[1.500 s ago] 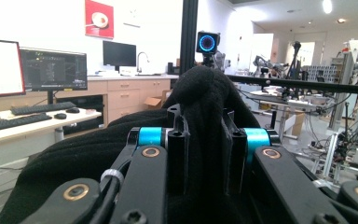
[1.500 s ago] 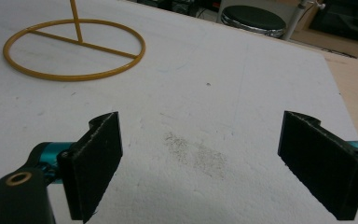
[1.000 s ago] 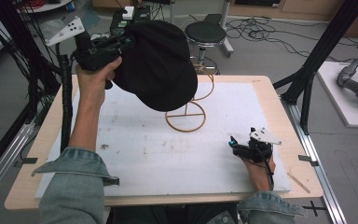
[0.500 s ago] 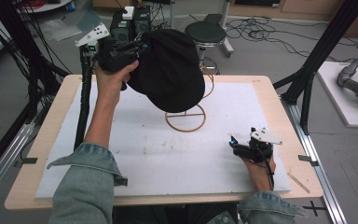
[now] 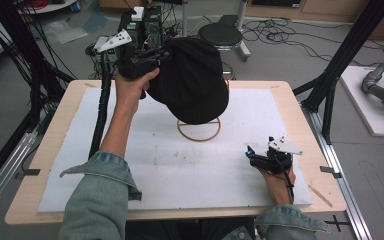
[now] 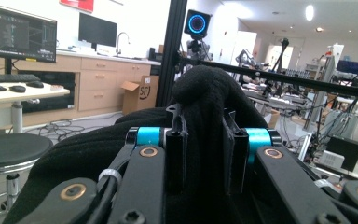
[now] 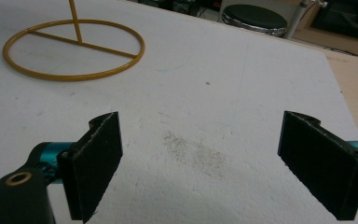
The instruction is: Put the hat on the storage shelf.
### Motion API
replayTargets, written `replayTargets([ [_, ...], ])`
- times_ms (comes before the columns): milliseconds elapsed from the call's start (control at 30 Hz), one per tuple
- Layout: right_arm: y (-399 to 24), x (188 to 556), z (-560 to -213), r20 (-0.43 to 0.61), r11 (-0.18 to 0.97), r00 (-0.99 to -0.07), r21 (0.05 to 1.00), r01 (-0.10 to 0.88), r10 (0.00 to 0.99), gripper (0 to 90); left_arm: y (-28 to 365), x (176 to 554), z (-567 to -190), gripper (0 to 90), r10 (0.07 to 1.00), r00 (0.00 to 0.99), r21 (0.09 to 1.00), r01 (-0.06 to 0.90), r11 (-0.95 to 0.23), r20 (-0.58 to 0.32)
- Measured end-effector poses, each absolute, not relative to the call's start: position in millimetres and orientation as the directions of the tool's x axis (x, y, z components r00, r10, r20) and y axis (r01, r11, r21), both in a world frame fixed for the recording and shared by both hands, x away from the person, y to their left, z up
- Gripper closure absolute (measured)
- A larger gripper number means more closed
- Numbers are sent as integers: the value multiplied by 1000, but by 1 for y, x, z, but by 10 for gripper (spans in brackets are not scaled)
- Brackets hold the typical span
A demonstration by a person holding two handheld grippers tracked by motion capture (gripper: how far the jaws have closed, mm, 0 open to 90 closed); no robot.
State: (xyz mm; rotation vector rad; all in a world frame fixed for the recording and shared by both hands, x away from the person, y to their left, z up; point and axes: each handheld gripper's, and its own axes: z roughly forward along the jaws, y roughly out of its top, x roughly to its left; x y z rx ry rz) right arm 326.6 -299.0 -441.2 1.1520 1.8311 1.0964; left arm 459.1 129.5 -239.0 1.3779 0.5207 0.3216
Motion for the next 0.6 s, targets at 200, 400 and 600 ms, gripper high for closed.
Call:
replayTargets([
  [200, -299, 327, -441, -118, 246, -360, 910, 334, 925, 134, 119, 464, -245, 748, 509, 846, 984, 95, 151, -159],
  [400, -299, 327, -441, -110, 240, -361, 911, 337, 926, 134, 105, 467, -252, 735, 523, 841, 990, 108, 92, -140],
  [600, -299, 327, -441, -112, 241, -361, 911, 336, 926, 134, 92, 470, -258, 724, 527, 841, 992, 111, 52, -122],
])
